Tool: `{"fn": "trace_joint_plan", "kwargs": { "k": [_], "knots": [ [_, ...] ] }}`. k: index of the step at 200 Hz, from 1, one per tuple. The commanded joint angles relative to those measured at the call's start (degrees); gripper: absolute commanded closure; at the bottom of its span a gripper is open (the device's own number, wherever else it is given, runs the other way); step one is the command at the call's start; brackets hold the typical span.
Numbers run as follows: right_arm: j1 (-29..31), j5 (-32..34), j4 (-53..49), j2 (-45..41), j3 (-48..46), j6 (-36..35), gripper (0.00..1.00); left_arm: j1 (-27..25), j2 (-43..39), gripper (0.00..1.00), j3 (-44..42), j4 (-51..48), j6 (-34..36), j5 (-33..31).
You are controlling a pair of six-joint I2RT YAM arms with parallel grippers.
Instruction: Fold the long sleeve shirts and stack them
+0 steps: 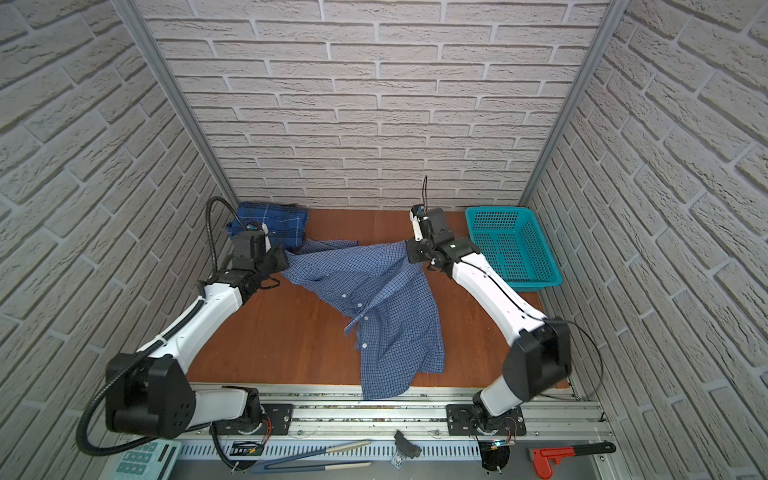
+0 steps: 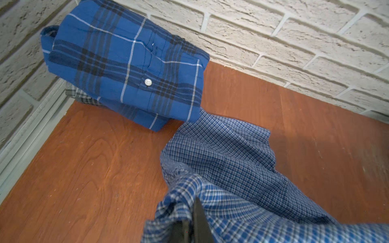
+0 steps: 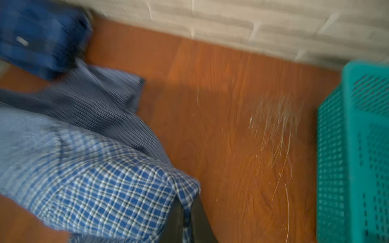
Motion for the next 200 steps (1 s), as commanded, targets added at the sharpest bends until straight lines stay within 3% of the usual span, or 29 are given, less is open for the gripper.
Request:
{"fn": "trace_joint_plan", "kwargs": {
  "k": [1,22,48,61,102,115,127,164,168,182,195,200],
  "knots": [
    [2.3,-11.0,-1.6,-6.2,-2.2,1.1,0.65,0.7,-2.1,1.00,-0.9,-1.0,0.7,-4.2],
    [8.0,-7.7,0.3,-13.9,-11.2,4.9,0.46,0.8,-1.5,1.00,-0.1,-1.9,0.4,-4.5],
    [9.9,-6.1,4.4,-22.5,-25.9,10.2,0.38,0.9,-1.5,1.00,0.1,-2.3,0.0,-6.1],
    [9.7,0.6,7.1,-24.1,-32.2,12.4,0.35,1.0,-1.4,1.00,0.1,-2.5,0.1,-6.5],
    [7.4,11.4,3.0,-13.4,-32.3,14.3,0.32,1.2,-0.1,1.00,0.7,-1.5,-0.8,-4.7],
    [2.4,4.3,6.7,-9.9,-34.4,11.8,0.29,1.2,1.3,1.00,1.6,-0.1,-0.9,-2.2],
    [-2.9,-4.3,9.2,-7.6,-35.5,10.4,0.35,1.2,3.7,1.00,4.7,-1.2,-0.3,-0.6],
    [-3.7,-6.1,11.3,-6.7,-36.3,6.4,0.39,0.9,8.5,1.00,13.5,-4.2,0.6,0.6],
    [-4.1,-6.7,11.5,-6.4,-36.2,5.9,0.43,0.9,8.8,1.00,14.0,-4.0,0.5,1.0],
    [-5.1,-9.3,10.6,-4.7,-33.7,4.3,0.73,0.9,10.5,1.00,16.7,-3.9,0.2,2.7],
    [-5.2,-11.9,9.9,-3.7,-30.4,2.2,0.92,0.8,12.8,1.00,20.4,-4.7,-0.2,3.8],
    [-5.2,-12.2,9.1,-3.3,-28.8,1.4,0.94,0.8,13.8,1.00,21.9,-5.2,-0.3,4.0]
  ]
}}
